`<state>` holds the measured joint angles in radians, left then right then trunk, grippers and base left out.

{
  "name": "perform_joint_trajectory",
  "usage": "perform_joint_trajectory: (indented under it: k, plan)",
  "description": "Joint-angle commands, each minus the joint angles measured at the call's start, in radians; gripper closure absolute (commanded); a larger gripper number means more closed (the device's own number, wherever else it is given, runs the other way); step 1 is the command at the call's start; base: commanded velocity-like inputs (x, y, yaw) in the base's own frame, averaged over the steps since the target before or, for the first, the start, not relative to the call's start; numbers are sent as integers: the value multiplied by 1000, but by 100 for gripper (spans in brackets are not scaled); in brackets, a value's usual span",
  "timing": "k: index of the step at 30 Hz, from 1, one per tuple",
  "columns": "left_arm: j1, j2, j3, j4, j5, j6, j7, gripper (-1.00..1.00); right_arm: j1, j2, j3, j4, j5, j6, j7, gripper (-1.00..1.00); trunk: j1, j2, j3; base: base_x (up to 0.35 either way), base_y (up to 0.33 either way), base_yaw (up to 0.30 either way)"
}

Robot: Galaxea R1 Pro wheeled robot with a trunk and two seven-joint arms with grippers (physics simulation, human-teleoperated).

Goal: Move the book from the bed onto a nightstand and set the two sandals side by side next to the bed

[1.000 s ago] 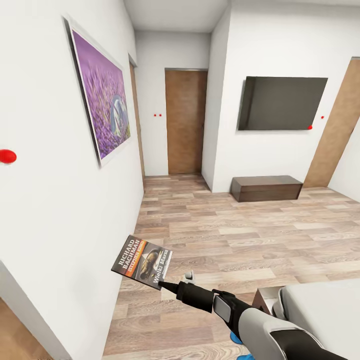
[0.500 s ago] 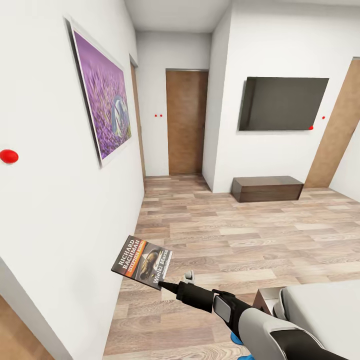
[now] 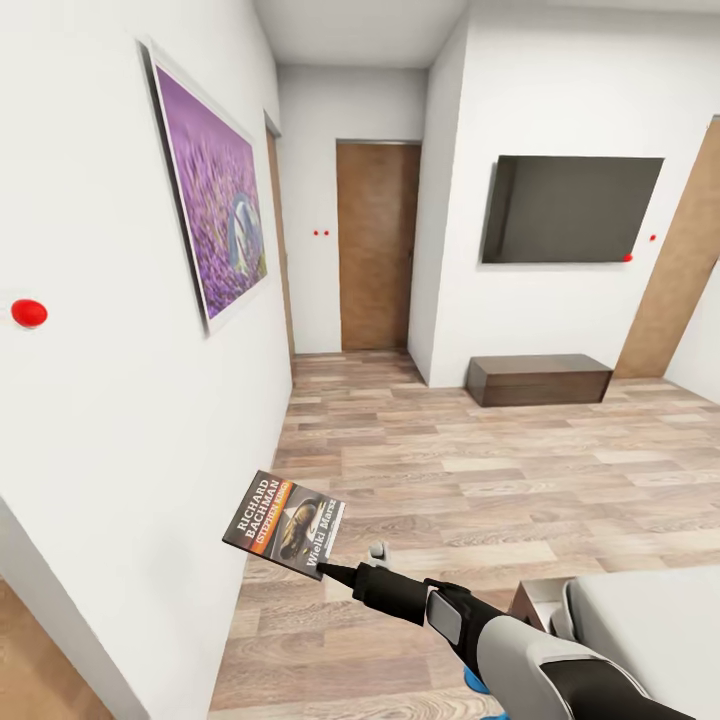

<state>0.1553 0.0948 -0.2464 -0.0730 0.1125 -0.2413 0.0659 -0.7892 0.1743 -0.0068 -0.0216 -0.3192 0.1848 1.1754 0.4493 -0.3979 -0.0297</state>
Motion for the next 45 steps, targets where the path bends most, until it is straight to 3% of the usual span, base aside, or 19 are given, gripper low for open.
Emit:
perform_joint_trajectory:
  k: [1,24,45]
  plan:
    - [0,0,-9,-2,10,-1,3,-100,-1,0,-1,0,-4,11,2,100,1,-2,-1,0,0,108]
    - [1,-1,-10,-2,10,-1,3,-100,-1,0,-1,0,-4,10,4,100,1,-2,1,11,2,57]
    - [1,-1,-10,-2,7,-1,3,-100,-1,0,-1,0,-4,10,5,100,1,-2,1,202,70,68]
